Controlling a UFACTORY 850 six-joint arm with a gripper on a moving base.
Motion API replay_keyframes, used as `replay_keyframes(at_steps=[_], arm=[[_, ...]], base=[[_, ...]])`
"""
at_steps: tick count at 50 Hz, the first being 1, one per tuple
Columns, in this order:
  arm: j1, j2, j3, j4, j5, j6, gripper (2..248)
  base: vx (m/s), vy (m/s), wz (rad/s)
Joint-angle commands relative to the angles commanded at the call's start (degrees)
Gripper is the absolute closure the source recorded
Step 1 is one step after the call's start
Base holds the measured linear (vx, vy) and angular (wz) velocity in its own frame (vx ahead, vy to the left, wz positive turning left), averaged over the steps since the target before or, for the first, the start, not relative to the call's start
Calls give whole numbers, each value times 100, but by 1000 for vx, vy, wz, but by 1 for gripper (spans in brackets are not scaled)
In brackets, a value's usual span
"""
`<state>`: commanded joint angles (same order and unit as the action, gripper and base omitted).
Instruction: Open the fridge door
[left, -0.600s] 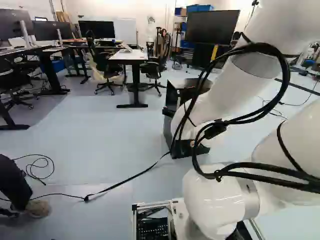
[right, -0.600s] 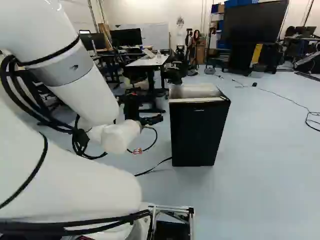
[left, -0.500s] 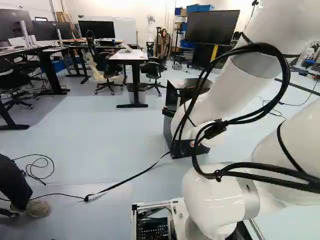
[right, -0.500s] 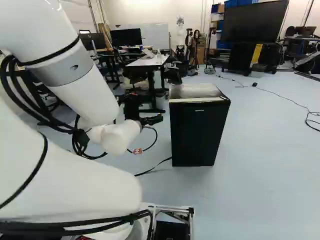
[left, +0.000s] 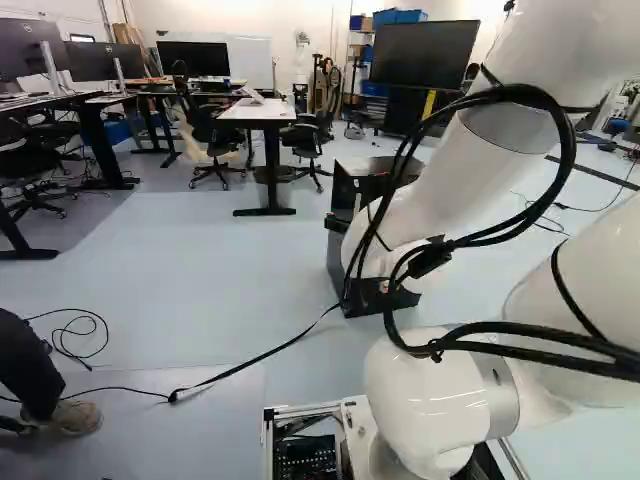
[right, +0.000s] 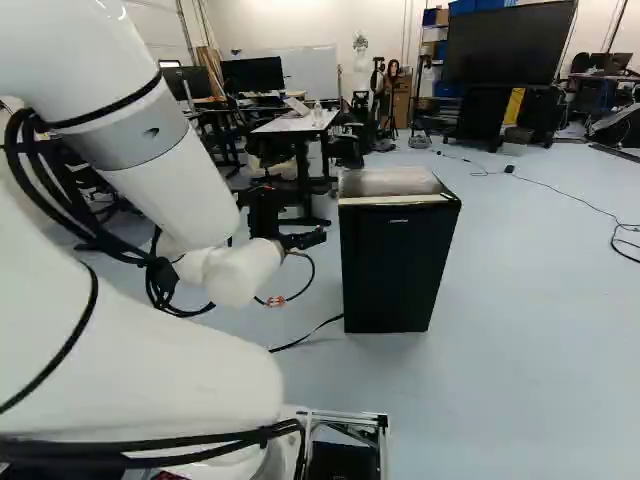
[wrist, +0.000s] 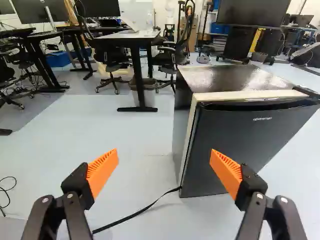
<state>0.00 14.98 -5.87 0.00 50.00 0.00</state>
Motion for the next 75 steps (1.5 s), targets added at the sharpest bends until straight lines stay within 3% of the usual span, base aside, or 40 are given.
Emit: replay_keyframes(at_steps=[33,75], arm=[[0,-644,-571,40,0,0,3],[177,-1478,-1378,894,0,0,3]], base=[[0,0,0],[0,0,0]])
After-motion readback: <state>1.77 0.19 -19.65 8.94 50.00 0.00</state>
